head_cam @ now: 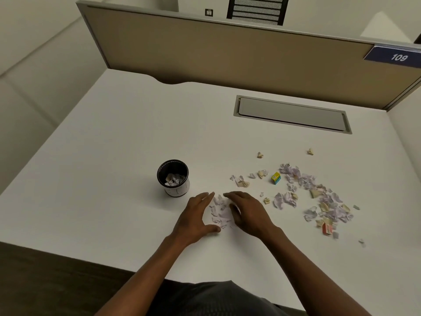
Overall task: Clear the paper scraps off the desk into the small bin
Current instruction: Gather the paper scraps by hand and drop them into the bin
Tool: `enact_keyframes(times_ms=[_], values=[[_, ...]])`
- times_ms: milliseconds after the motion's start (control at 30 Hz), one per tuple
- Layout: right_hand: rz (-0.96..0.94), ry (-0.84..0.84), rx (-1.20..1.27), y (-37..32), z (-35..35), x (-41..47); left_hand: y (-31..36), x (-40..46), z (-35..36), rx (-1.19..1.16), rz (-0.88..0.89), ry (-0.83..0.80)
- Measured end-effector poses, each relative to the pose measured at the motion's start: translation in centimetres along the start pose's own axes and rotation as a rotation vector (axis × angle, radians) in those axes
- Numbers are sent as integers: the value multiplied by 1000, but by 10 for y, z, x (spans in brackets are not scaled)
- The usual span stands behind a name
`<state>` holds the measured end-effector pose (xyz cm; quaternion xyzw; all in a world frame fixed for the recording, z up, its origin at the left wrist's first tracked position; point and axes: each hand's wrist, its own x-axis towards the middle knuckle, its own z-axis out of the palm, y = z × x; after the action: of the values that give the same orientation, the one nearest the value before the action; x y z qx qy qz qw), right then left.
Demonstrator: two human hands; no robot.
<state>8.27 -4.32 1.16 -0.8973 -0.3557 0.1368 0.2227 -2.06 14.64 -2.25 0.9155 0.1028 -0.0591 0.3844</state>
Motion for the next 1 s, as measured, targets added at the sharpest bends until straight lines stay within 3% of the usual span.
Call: enact_keyframes(times_ms=[67,300,667,1000], values=[[58,25,16,5,-4,-8,2,7,-4,50,8,-33],[171,-227,-134,11,-2,-14,6,24,-13,166,-12,-148],[236,-63,38,-3,11,-5,32,27,8,-34,14,-84],[249,56,238,-5,15,0,34,27,16,-69,49,48]])
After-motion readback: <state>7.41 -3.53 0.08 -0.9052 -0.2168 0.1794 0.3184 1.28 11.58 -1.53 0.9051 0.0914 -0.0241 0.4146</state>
